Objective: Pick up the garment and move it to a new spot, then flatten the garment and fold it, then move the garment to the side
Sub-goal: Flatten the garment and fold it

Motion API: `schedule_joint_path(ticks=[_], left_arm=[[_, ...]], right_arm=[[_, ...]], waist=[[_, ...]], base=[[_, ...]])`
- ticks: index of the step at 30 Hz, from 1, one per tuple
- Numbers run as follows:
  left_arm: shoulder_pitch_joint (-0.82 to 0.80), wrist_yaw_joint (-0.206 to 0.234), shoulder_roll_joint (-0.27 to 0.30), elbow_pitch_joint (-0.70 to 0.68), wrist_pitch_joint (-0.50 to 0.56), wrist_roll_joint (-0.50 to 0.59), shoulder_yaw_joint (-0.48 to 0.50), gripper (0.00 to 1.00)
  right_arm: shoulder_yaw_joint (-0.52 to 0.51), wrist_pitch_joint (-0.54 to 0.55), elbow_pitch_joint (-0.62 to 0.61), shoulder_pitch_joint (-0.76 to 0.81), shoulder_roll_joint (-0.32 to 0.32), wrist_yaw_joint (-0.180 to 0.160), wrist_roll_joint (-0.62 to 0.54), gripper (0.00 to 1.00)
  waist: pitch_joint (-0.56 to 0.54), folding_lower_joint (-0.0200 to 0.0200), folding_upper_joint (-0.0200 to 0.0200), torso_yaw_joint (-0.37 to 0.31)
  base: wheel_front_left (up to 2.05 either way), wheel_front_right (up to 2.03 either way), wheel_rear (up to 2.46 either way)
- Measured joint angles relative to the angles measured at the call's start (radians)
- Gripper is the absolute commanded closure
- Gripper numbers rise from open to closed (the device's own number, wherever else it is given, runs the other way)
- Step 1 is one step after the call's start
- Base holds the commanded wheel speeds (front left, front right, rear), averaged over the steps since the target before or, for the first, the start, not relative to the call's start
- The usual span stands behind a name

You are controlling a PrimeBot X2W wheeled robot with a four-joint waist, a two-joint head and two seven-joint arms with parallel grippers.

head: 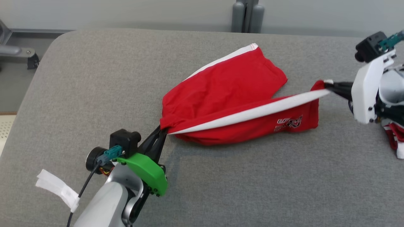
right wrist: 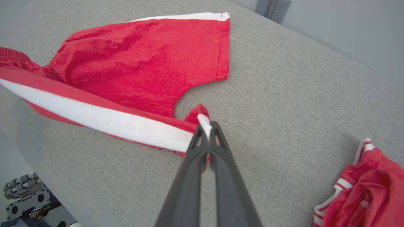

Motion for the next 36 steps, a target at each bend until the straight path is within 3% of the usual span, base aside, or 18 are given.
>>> schedule_joint_path(ticks=[14,22,32,33,34,35,36], left_arm=[[-0.251,0.003,-0.123,0.183,-0.018,0.030,-0.046,1.00],[-0.368,0.002,-0.156,0.277,-0.033,0.015,-0.067,1.00],[-0.468,0.002,-0.169,0.354,-0.045,-0.026,-0.098,1.00],[-0.475,0.002,-0.169,0.359,-0.049,-0.032,-0.103,0.94],[-0.481,0.002,-0.170,0.364,-0.052,-0.035,-0.107,0.72],[-0.488,0.002,-0.170,0.370,-0.055,-0.040,-0.111,0.28],[-0.494,0.002,-0.170,0.374,-0.062,-0.045,-0.115,0.03]], right_arm=[[0.013,0.104,0.190,-0.292,0.089,0.000,-0.092,1.00],[0.050,0.076,0.289,-0.389,0.140,0.000,-0.125,1.00],[0.107,0.008,0.351,-0.468,0.159,0.000,-0.132,1.00],[0.114,0.001,0.356,-0.474,0.158,0.000,-0.131,1.00],[0.119,-0.003,0.361,-0.478,0.158,0.000,-0.131,1.00],[0.125,-0.009,0.365,-0.482,0.159,0.000,-0.130,1.00],[0.131,-0.014,0.370,-0.486,0.159,0.000,-0.128,1.00]], waist=[[0.162,0.0001,0.0000,0.118],[0.244,0.0001,-0.0001,0.166],[0.319,0.0002,0.0000,0.193],[0.325,0.0002,0.0000,0.195],[0.330,0.0002,0.0000,0.196],[0.335,0.0001,0.0000,0.198],[0.340,0.0002,0.0000,0.199]], base=[[0.00,0.00,0.00],[0.00,0.00,0.00],[0.00,0.00,0.00],[0.00,0.00,0.00],[0.00,0.00,0.00],[0.00,0.00,0.00],[0.00,0.00,0.00]])
